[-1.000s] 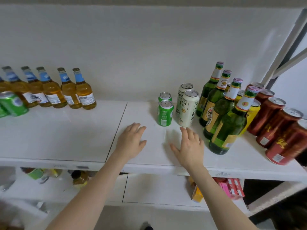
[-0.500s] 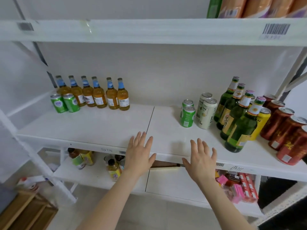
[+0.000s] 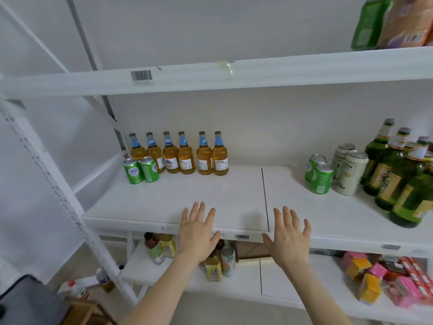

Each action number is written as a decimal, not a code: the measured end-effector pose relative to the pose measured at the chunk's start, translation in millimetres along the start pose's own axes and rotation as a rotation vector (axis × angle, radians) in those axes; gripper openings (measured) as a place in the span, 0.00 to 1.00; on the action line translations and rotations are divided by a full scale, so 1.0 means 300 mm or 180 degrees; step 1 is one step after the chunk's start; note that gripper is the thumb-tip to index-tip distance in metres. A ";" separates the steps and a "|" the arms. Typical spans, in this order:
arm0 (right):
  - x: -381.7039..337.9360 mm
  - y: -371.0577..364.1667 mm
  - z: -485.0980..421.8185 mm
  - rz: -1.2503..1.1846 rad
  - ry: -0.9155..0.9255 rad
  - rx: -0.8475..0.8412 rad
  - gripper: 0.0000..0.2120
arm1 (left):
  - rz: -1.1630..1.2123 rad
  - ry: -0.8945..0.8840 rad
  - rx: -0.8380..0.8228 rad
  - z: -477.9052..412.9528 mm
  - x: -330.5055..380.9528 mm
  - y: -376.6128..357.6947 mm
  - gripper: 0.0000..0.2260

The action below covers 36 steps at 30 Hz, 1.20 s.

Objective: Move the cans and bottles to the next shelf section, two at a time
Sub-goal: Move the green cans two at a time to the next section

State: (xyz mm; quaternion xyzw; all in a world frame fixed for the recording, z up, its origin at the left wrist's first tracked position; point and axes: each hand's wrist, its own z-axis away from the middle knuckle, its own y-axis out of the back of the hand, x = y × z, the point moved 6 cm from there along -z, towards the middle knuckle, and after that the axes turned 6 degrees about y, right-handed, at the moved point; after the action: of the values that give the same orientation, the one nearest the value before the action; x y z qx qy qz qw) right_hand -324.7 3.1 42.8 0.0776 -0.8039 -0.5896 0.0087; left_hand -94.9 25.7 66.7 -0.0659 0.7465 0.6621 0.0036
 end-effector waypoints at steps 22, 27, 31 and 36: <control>-0.816 -0.162 -0.296 -0.0075 0.0585 -0.0605 0.39 | -0.0197 0.0451 -0.0139 -0.248 -0.819 -0.148 0.30; -1.038 -0.200 -0.381 -0.0095 0.0665 -0.0646 0.39 | -0.0151 0.0488 -0.0088 -0.315 -1.033 -0.157 0.30; -1.194 -0.229 -0.451 -0.0110 0.0577 -0.0608 0.40 | -0.0100 0.0421 -0.0046 -0.370 -1.204 -0.174 0.30; -1.371 -0.271 -0.510 -0.0125 0.0486 -0.0592 0.40 | -0.0126 0.0371 0.0008 -0.454 -1.382 -0.214 0.31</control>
State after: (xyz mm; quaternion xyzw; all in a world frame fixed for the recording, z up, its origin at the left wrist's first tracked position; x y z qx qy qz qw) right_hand 107.1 -110.0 44.3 0.1369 -0.7410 -0.6541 0.0654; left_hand 333.8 -77.7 58.4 -0.1190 0.7449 0.6560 -0.0266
